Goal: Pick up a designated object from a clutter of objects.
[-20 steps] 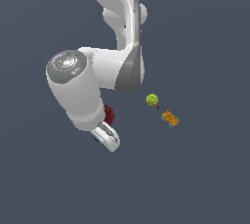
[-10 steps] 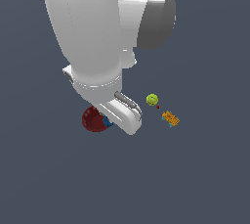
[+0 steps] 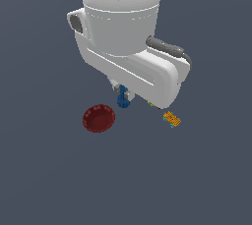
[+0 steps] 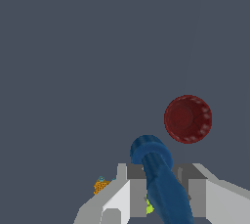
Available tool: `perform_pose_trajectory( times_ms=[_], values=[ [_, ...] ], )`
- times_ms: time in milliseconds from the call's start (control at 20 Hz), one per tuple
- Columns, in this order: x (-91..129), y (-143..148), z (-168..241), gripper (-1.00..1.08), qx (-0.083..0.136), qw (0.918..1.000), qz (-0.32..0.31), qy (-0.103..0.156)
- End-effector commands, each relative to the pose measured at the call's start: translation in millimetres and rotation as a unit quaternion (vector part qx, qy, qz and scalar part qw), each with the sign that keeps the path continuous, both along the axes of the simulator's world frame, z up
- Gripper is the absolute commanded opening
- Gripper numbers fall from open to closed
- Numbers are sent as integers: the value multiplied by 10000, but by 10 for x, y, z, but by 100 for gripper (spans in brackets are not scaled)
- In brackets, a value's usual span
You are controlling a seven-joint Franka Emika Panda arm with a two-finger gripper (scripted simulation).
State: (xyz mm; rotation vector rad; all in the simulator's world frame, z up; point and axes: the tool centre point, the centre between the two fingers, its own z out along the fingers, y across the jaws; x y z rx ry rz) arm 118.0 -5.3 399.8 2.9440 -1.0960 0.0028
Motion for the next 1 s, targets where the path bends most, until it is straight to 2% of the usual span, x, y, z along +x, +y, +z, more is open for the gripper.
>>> perform_pose_trajectory(
  times_ms=[0, 450, 950],
  values=[
    [-1, 83, 185, -100, -1, 10000, -3, 8],
    [22, 246, 550, -100, 2, 10000, 0, 8],
    [35, 273, 608, -100, 5, 10000, 3, 8]
  ],
)
